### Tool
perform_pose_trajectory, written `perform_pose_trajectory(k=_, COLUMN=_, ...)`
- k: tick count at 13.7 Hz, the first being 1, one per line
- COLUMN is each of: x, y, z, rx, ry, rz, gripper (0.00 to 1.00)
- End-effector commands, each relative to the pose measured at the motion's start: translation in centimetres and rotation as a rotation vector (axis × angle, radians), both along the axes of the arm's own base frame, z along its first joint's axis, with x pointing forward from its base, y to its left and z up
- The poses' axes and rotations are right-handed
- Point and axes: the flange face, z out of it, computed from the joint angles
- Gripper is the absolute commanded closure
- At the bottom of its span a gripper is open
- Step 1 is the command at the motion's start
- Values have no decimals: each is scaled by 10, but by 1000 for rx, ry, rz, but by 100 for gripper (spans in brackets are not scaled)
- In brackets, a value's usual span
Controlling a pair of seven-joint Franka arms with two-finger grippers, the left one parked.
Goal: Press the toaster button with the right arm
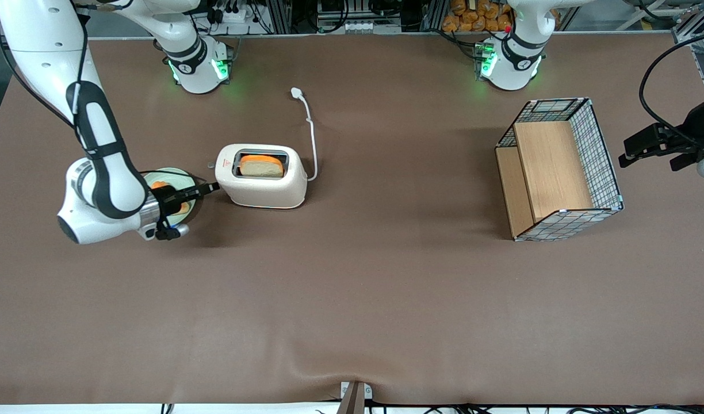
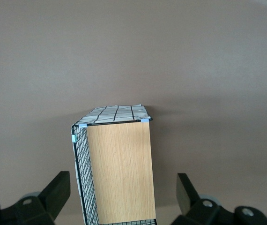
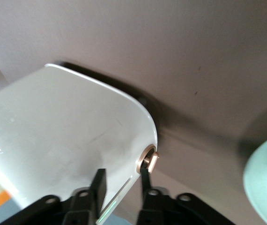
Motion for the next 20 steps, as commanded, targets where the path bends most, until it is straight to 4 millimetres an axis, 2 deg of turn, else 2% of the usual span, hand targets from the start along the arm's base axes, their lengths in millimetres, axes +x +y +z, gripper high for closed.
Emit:
perform_pose_trajectory(k=1, x=31, y=-9, z=30, rx=-30, ry=-51, rz=41, gripper=0)
perform_pose_trajectory(k=5, x=67, y=-21, z=84, rx=-103, ry=-178, rz=94, gripper=0)
perform_pose_trajectory(k=8, x=80, y=-25, z=140, rx=-202, ry=-294, rz=158, gripper=0)
perform_pose_trajectory(k=11, x=85, y=-29, z=210, rx=-360, ry=-404, rz=221, gripper=0)
perform_pose_trajectory(k=13, x=80, y=-35, z=245, rx=-396, ry=-455, rz=216, gripper=0)
perform_pose_trajectory(k=14, x=77, y=-40, z=255, rx=-406, ry=-456, rz=196, gripper=0)
perform_pose_trajectory(k=16, x=63, y=-49, z=293, rx=-442, ry=-488, rz=153, gripper=0)
perform_pose_trajectory(k=20, x=33, y=-55, z=348, rx=-490, ry=-480, rz=43, gripper=0)
